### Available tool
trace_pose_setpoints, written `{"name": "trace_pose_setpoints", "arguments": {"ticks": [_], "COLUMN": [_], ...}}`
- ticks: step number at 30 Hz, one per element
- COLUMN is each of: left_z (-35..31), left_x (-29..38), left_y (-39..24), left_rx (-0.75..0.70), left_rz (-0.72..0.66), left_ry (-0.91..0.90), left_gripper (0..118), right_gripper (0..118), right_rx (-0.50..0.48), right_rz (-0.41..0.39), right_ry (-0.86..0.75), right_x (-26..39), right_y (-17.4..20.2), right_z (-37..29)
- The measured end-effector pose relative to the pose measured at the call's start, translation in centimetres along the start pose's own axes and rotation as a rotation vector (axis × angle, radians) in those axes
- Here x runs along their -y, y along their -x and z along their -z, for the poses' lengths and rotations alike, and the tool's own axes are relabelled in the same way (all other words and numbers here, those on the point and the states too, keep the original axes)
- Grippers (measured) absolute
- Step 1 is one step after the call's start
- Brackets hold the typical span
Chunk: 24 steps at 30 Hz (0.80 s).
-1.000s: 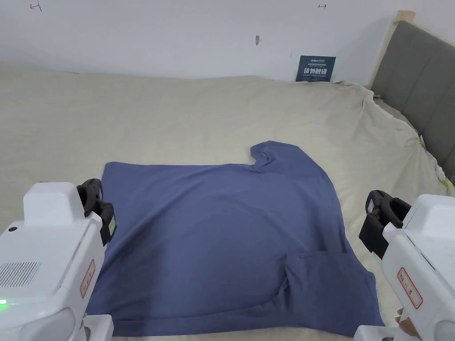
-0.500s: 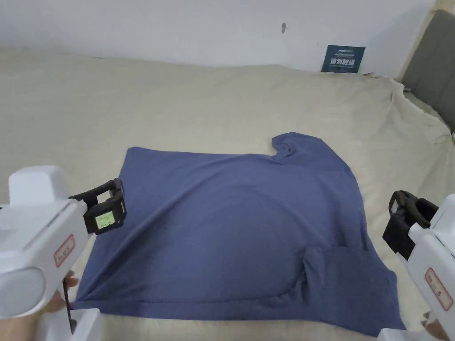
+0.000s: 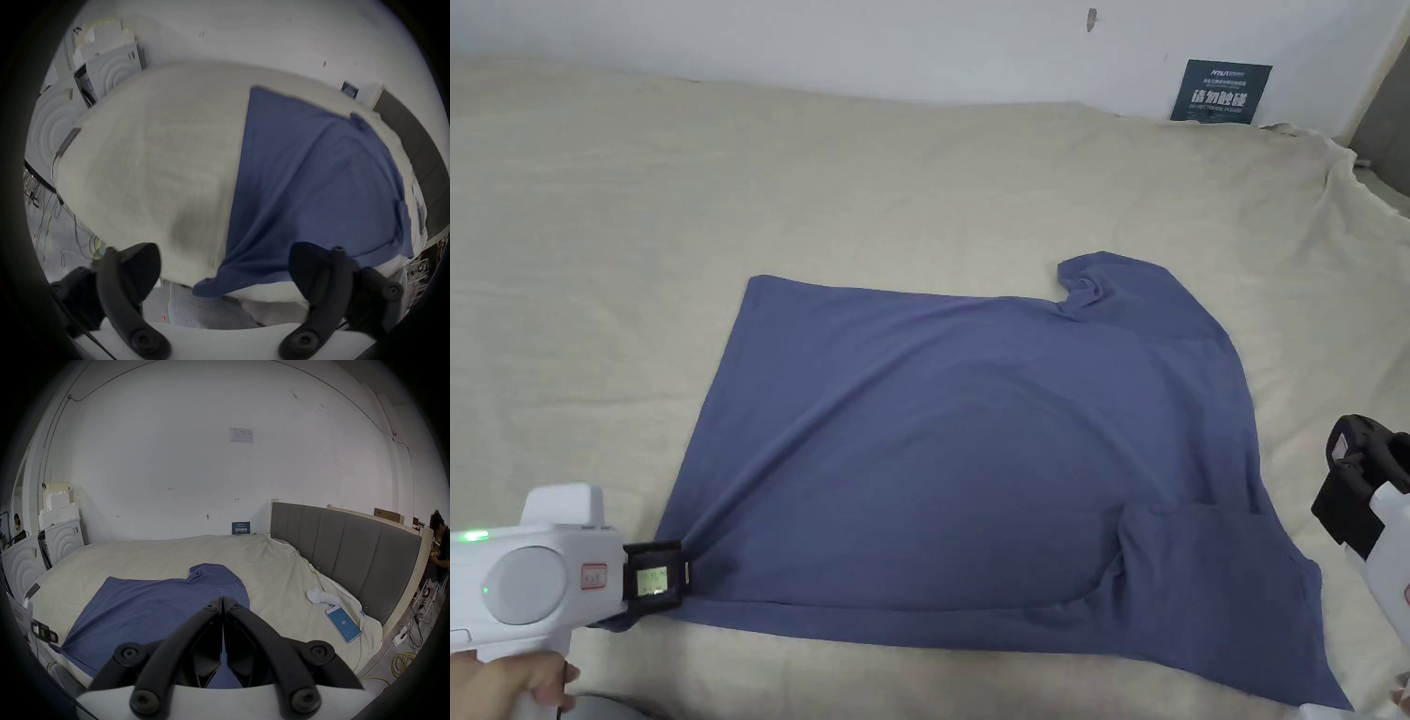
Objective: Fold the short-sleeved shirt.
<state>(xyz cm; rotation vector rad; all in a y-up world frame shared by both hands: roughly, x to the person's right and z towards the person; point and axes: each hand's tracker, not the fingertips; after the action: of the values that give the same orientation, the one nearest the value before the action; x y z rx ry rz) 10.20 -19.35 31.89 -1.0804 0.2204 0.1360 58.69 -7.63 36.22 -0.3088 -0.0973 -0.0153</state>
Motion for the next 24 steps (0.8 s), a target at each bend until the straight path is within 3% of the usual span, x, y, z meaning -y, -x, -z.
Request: {"name": "trace_pose_setpoints", "arguments": {"ticks": [3,4,5,6,10,15,20,24], "left_z": [0.8,1.0,1.1,1.2,0.1,-3.4,-6.0,-7.1], "left_x": [0.7,0.9,1.0,1.2,1.5,1.0,0.3,-0.6], "left_y": [0.0,-0.1,-0.2,-0.4,-1.2,0.5,0.2,-0.4], "left_rx": [-0.008,-0.006,0.015,0.076,0.036,0.099,0.130,0.152], "left_rz": [-0.040,-0.043,-0.045,-0.067,-0.046,-0.170,-0.180,-0.171], "left_ry": [0.043,0.053,0.060,0.066,0.039,-0.113,-0.224,-0.262], "left_gripper": [66,30,10,5,2,1,1,1], "right_gripper": [0,0,0,0,0,0,0,4], "right_rx": [0.005,0.005,0.005,0.005,0.008,0.004,-0.013,-0.045], "right_rz": [-0.006,-0.006,-0.006,-0.005,-0.015,-0.020,0.004,-0.016], "right_ry": [0.010,0.014,0.018,0.021,0.031,0.082,0.256,0.505], "right_x": [0.2,0.3,0.3,0.4,0.5,0.4,1.0,3.5], "right_y": [-0.1,-0.1,-0.1,-0.4,-0.4,-1.9,-4.2,-5.5], "right_z": [0.1,0.2,0.3,0.4,0.3,0.0,1.4,3.9]}}
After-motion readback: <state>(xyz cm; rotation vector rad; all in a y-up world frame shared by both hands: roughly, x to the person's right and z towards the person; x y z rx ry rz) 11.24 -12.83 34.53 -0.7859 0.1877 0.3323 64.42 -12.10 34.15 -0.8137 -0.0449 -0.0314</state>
